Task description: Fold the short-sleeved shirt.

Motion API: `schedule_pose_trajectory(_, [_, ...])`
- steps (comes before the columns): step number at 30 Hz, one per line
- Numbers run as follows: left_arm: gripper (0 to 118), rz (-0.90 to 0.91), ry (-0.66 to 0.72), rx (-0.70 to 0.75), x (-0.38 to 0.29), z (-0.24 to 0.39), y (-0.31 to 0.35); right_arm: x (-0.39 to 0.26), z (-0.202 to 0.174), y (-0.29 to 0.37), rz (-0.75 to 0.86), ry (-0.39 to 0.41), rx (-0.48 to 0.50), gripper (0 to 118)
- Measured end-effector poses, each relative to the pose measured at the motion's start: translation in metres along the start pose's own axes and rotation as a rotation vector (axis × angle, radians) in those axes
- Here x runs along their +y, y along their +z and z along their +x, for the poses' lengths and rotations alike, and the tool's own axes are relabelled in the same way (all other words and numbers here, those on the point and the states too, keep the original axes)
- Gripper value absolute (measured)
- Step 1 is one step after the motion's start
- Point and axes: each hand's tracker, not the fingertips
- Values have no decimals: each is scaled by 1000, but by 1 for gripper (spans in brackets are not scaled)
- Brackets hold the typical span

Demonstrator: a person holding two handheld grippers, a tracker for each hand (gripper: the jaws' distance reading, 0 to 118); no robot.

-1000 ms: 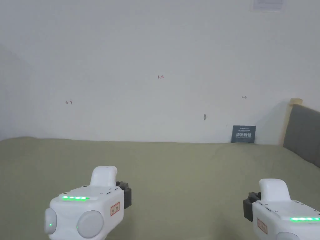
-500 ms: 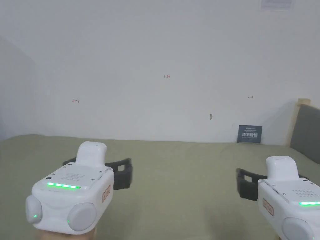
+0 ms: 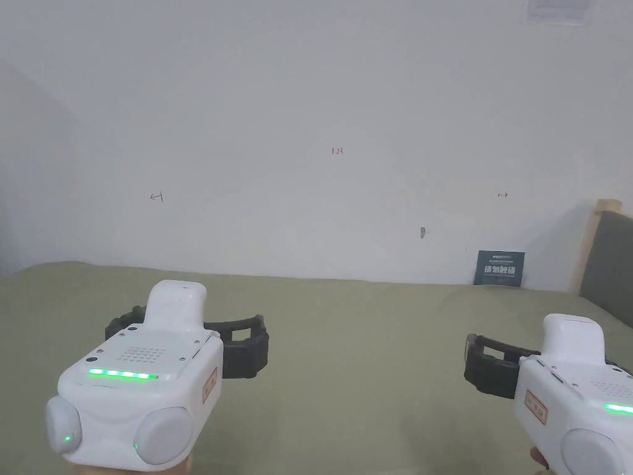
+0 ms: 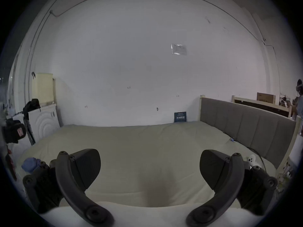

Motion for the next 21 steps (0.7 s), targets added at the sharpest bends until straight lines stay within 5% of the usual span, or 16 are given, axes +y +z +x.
schedule_pose_trajectory(5, [118, -5, 23, 21, -1, -6, -2, -1, -6, 6, 34, 36, 77, 118])
schedule_pose_trajectory(21, [118, 6, 19, 76, -10, -6, 3, -6, -20, 6, 69, 122, 53, 118])
